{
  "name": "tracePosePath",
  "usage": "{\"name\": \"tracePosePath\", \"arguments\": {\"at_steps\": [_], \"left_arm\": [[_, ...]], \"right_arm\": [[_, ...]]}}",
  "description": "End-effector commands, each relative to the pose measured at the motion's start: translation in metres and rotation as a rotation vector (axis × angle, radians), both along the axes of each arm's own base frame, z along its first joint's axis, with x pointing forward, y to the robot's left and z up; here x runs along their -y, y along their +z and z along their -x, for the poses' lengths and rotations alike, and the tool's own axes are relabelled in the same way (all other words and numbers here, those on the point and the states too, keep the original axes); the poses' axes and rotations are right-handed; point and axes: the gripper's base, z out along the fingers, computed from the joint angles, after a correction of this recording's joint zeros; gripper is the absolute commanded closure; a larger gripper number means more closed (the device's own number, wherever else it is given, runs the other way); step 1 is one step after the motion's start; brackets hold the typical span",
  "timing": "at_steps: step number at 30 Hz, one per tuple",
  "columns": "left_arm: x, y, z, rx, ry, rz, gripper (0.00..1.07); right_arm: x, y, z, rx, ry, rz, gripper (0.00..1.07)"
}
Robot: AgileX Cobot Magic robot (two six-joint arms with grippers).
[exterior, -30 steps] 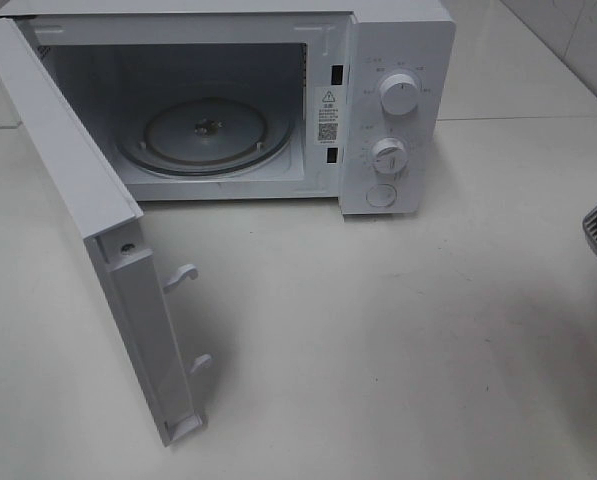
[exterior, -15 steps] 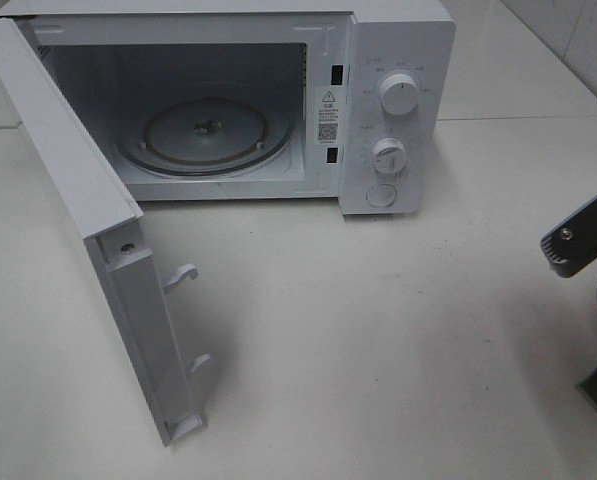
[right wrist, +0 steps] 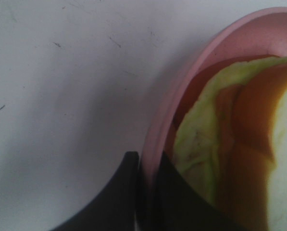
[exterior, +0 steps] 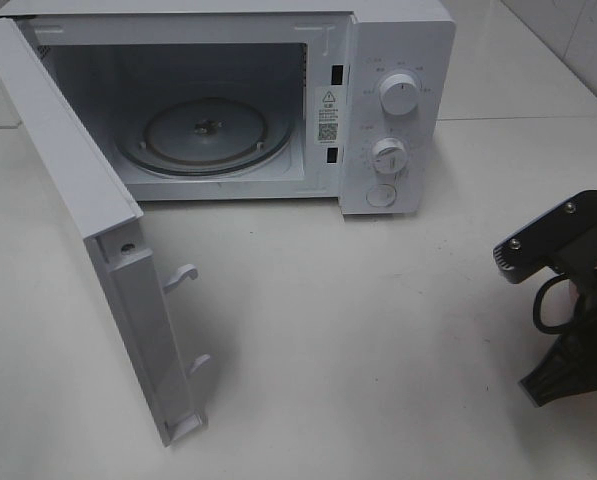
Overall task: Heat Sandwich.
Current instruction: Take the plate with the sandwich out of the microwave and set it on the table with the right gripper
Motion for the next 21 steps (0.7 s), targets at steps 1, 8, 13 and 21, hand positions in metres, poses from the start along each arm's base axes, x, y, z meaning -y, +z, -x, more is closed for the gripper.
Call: {"name": "tracePosePath", "arguments": {"at_steps": [1,8,13,21], "left_arm": [[0.001,0.001,0.000,0.017,0.002,0.009,0.09],[0.001,0.001,0.000,0.017,0.002,0.009,0.09],[0.001,0.001,0.000,0.017,0.002,0.009,0.09],[0.001,0.001,0.000,0.017,0.002,0.009,0.09]], "right_arm": [[-0.001,-0.006,-0.005,0.011,0.013,0.022,1.04],[-0.005,-0.020,-0.011,0.003,0.011,0.030,1.04],[-0.008,-0.027,-0.015,0.002,-0.001,0.034,1.03],[-0.020,-0.038,-0.034,0.014,-0.021,0.043,1.03]]}}
